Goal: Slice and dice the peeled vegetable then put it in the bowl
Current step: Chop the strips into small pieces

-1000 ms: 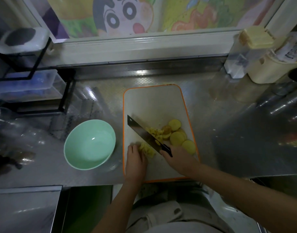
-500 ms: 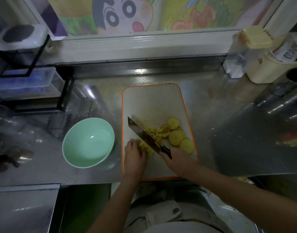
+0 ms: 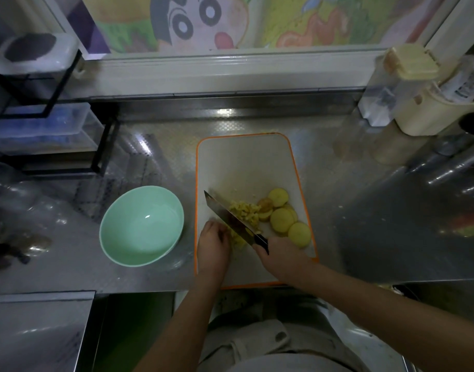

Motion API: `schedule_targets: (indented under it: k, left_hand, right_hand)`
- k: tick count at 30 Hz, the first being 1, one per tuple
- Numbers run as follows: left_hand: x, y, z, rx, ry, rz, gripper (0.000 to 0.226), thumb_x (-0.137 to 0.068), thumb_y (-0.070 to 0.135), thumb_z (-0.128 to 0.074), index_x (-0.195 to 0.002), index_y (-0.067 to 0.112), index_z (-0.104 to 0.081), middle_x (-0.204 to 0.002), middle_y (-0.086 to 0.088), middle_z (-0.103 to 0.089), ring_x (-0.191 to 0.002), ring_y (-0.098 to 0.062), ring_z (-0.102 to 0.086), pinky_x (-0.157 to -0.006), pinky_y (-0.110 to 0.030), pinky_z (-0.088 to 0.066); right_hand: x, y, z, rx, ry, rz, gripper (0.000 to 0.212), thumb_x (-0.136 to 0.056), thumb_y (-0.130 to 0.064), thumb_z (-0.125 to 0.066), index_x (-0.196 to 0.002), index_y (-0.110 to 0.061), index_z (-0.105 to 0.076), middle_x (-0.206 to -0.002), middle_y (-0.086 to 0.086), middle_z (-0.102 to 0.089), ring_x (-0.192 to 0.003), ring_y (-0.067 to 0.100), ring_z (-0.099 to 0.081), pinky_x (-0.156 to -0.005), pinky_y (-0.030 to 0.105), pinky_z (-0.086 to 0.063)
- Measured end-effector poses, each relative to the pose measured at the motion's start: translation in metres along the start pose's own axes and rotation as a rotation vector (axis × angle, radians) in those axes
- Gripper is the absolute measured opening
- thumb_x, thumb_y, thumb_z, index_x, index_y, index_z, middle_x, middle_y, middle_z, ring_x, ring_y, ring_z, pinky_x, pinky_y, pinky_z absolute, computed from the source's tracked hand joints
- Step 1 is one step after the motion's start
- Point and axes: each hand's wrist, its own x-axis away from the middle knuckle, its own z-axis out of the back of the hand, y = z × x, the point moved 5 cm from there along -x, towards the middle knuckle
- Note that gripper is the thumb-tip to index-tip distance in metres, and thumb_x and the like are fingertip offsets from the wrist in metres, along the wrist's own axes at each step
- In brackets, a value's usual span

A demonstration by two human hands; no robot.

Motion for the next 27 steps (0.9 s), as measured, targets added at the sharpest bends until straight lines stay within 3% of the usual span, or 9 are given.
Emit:
schedule_targets:
  k: [5,9,12,16,18,23,27]
  left_hand:
    - [-0.0034,-0.0009,-0.0002,-0.031,-0.019,0.000,0.012,-0.083,-0.001,-0.054,-0.077,0.003,-0.063,-0.085,-0.007,-0.053,-0.073,-0.015,-0.044,-0.061,-0.016,-0.025]
    - [-0.0037,-0.0006,0.0000,-0.048,-0.034,0.008,0.013,-0.083,0.001,-0.054,-0.073,0.005,-0.060,-0.084,-0.005,-0.051,-0.071,-0.013,-0.041,-0.059,-0.018,-0.023]
    - [-0.0024,0.0021,0.0020,-0.033,-0.022,0.021,0.023,-0.085,0.004,-0.053,-0.065,0.013,-0.047,-0.079,-0.001,-0.044,-0.067,-0.013,-0.039,-0.057,-0.020,-0.022]
    - [-0.0015,0.0038,0.0029,-0.011,-0.026,0.024,0.027,-0.085,0.010,-0.059,-0.064,0.017,-0.044,-0.079,0.001,-0.043,-0.065,-0.013,-0.039,-0.056,-0.020,-0.022]
    - [-0.0012,0.0039,0.0031,0.005,-0.021,0.027,0.033,-0.084,0.009,-0.060,-0.061,0.021,-0.040,-0.078,0.001,-0.042,-0.064,-0.013,-0.037,-0.056,-0.020,-0.021]
    - [-0.0003,0.0040,0.0019,0.003,-0.020,0.013,0.028,-0.083,0.006,-0.060,-0.065,0.018,-0.041,-0.077,0.001,-0.041,-0.067,-0.014,-0.038,-0.056,-0.021,-0.020]
    - [-0.0001,0.0041,0.0009,0.003,-0.008,-0.002,0.023,-0.083,0.006,-0.060,-0.069,0.016,-0.045,-0.079,0.002,-0.042,-0.069,-0.013,-0.039,-0.058,-0.019,-0.022]
  right_hand:
    - [-0.0043,-0.0081,0.0006,0.093,-0.001,0.008,0.030,-0.099,-0.036,-0.042,-0.086,-0.011,-0.052,-0.095,0.016,-0.065,-0.086,0.031,-0.064,-0.058,0.027,-0.037]
    - [-0.0044,-0.0071,-0.0015,0.101,0.004,0.012,0.028,-0.098,-0.036,-0.042,-0.083,-0.013,-0.047,-0.094,0.016,-0.065,-0.078,0.027,-0.062,-0.057,0.027,-0.037]
    - [-0.0031,-0.0068,-0.0029,0.118,0.020,0.035,0.026,-0.099,-0.036,-0.042,-0.084,-0.015,-0.047,-0.092,0.013,-0.064,-0.076,0.024,-0.060,-0.057,0.028,-0.041]
    - [0.0001,-0.0091,-0.0002,0.134,0.023,0.073,0.026,-0.100,-0.034,-0.040,-0.081,-0.016,-0.044,-0.080,0.009,-0.054,-0.069,0.021,-0.052,-0.049,0.024,-0.032]
    - [0.0004,-0.0093,0.0009,0.136,0.026,0.082,0.026,-0.100,-0.034,-0.040,-0.081,-0.016,-0.044,-0.084,0.012,-0.059,-0.073,0.025,-0.056,-0.055,0.025,-0.035]
    - [-0.0066,-0.0092,-0.0064,0.195,-0.006,0.093,0.027,-0.101,-0.034,-0.037,-0.083,-0.015,-0.043,-0.091,0.014,-0.062,-0.075,0.024,-0.059,-0.059,0.030,-0.042]
    - [-0.0070,-0.0066,-0.0051,0.091,0.008,0.072,0.032,-0.099,-0.034,-0.041,-0.071,-0.021,-0.039,-0.074,0.006,-0.053,-0.068,0.020,-0.052,-0.058,0.031,-0.043]
